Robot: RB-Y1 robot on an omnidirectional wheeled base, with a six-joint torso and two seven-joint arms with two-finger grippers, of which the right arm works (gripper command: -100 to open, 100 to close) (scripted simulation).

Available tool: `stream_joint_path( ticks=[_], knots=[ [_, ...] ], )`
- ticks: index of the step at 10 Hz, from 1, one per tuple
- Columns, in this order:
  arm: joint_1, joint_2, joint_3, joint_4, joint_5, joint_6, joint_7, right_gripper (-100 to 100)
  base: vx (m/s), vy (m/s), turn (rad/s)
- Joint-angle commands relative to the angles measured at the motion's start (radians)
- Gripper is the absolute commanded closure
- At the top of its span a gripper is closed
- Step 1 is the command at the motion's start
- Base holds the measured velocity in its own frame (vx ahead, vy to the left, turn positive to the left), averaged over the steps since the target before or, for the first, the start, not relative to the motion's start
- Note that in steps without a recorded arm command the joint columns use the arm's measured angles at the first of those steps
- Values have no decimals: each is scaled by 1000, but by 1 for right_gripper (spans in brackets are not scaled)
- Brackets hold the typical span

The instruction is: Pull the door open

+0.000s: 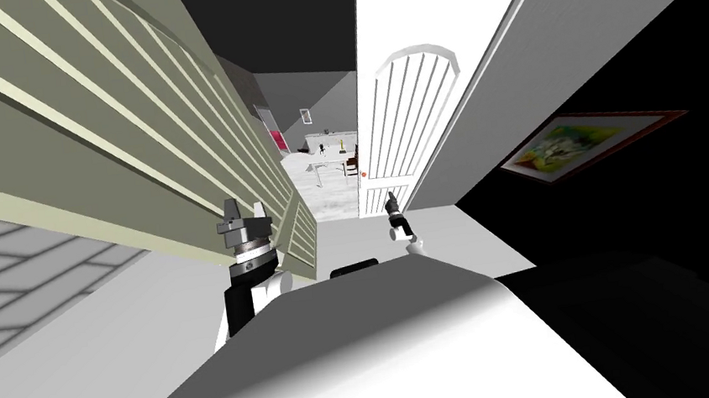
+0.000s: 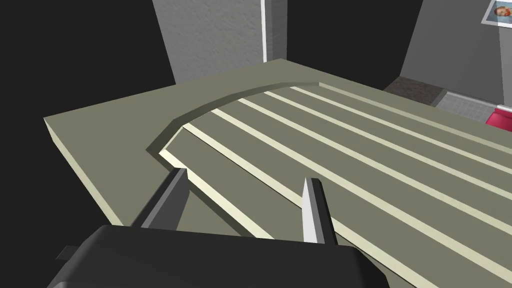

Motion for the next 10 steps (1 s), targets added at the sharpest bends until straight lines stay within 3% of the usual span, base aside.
stream_joint_path(
  ticks=[1, 10],
  knots=[
    [-27, -11, -3, 47, -16, -2, 6, -100, 65, 9, 71],
    [-149, -61, -12, 252, -92, -17, 37, -100, 70, 3, 79]
  ],
)
